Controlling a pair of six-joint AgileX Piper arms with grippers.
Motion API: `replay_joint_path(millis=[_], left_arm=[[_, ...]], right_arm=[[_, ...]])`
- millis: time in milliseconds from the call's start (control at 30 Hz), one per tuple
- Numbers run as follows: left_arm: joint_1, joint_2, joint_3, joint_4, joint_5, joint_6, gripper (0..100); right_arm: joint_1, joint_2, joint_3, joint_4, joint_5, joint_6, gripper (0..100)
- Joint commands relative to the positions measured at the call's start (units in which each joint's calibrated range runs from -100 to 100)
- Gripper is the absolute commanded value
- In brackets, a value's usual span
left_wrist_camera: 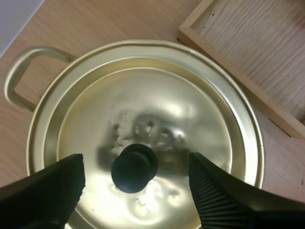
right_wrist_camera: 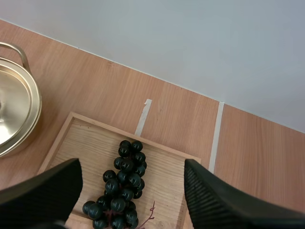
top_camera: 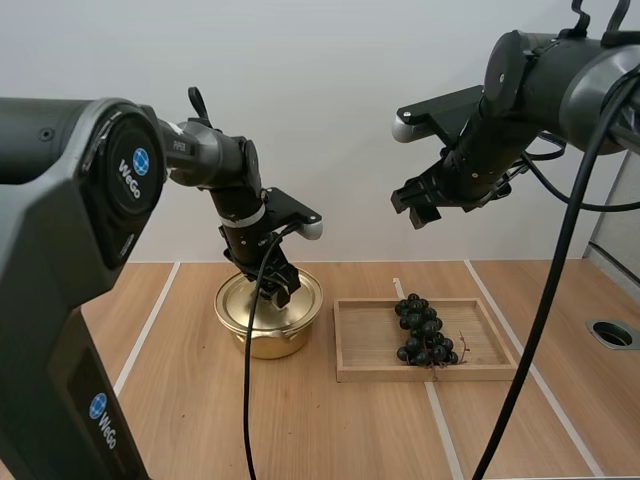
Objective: Open the pot, put the grape inside, and close it
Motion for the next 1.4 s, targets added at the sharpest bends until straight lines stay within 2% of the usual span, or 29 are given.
replay_joint_path(millis=[0,533,733,800,1133,1367], left_arm=[[-0.22,0.07,-0.45,0.24,-0.93,-0.66,100],[-0.22,0.07,-0.45,0.24,-1.95,-0.39,100],[-0.22,0.07,-0.45,0.24,-1.95,-0.49,19],[-0.22,0.07,-0.45,0.24,-1.95,-0.49,0],[-0.22,-0.51,-0.45,0.24,-1.95,-0.49,0],[-0.22,-6.61,-0.45,0.35,-0.34,-0.49,0]], right_arm=[[0.08,-0.17,-0.08,0.18,0.29,-0.31,100],[0.08,-0.17,-0.08,0.18,0.29,-0.31,100],[0.08,-0.17,-0.08,0.18,0.29,-0.31,100],[0.08,-0.17,-0.08,0.18,0.29,-0.31,100],[0.08,-0.17,-0.08,0.18,0.29,-0.31,100],[0.08,0.88,-0.08,0.18,2.69,0.91,100]])
